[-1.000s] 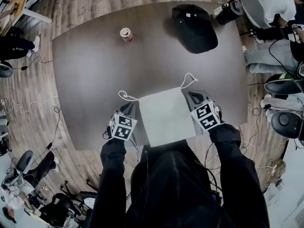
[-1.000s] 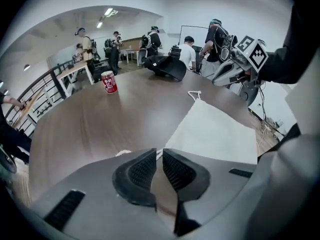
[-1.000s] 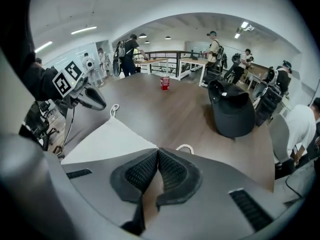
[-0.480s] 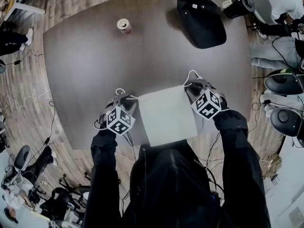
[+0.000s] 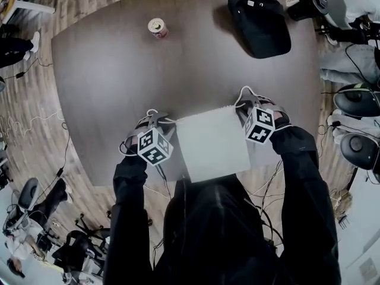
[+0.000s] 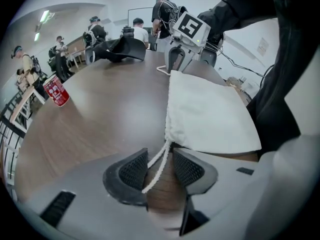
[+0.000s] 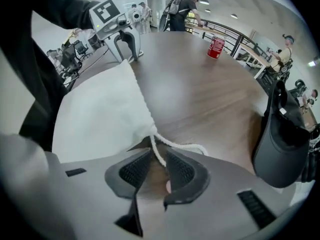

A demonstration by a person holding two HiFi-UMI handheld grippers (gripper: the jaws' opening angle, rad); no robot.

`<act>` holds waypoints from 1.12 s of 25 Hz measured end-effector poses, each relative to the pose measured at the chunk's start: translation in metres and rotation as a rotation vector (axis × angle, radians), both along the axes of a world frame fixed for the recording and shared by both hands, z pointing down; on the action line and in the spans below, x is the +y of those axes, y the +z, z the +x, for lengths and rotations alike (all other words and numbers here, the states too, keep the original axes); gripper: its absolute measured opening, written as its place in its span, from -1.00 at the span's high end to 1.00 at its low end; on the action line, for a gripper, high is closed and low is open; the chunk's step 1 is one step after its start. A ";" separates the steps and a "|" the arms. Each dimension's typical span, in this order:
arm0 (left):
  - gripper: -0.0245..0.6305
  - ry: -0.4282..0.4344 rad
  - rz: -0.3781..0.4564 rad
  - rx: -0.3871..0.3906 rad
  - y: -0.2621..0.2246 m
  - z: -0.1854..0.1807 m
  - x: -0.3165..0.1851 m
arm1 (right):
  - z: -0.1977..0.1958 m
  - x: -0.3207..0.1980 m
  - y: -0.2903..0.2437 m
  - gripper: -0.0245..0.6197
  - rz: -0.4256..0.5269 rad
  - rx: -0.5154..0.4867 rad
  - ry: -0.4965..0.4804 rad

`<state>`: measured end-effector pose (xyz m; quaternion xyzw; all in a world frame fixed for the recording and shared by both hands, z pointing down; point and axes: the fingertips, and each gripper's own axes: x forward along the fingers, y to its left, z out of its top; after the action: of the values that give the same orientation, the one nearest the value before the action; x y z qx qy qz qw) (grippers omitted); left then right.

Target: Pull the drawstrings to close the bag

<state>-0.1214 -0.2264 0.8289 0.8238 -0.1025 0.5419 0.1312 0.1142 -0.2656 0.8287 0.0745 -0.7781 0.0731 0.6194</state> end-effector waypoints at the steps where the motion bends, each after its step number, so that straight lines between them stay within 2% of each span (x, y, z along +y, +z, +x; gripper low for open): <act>1: 0.41 0.000 -0.001 -0.004 0.000 0.000 0.000 | -0.001 0.003 0.001 0.66 -0.004 -0.005 0.003; 3: 0.47 -0.002 0.003 -0.014 0.001 0.001 -0.003 | -0.001 0.008 0.001 0.73 0.000 -0.013 0.023; 4: 0.72 -0.002 0.006 -0.020 0.002 0.003 -0.003 | -0.001 0.009 0.001 0.76 0.003 -0.018 0.042; 5: 0.78 0.001 0.007 -0.028 0.002 0.004 -0.004 | -0.001 0.009 0.001 0.77 0.004 -0.022 0.063; 9: 0.78 -0.009 0.013 -0.051 0.002 0.004 -0.004 | -0.001 0.008 0.001 0.81 0.022 -0.023 0.137; 11: 0.80 -0.048 0.022 -0.064 0.003 0.004 -0.005 | 0.001 0.007 0.002 0.84 0.032 -0.039 0.217; 15: 0.81 -0.205 0.013 -0.060 -0.002 0.004 -0.005 | 0.004 0.002 -0.008 0.85 0.046 -0.094 0.398; 21: 0.81 -0.426 0.065 -0.001 -0.039 -0.008 -0.012 | -0.003 -0.008 -0.056 0.85 0.175 -0.198 0.582; 24: 0.81 -0.555 0.102 0.049 -0.069 -0.009 -0.019 | -0.008 -0.012 -0.093 0.85 0.259 -0.256 0.646; 28: 0.81 -0.728 0.176 0.128 -0.116 -0.014 -0.028 | -0.011 -0.016 -0.150 0.85 0.393 -0.338 0.684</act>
<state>-0.1357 -0.2541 0.7126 0.7736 -0.4263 0.3966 0.2500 0.1030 -0.2816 0.6783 0.4317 -0.7984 0.1358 0.3973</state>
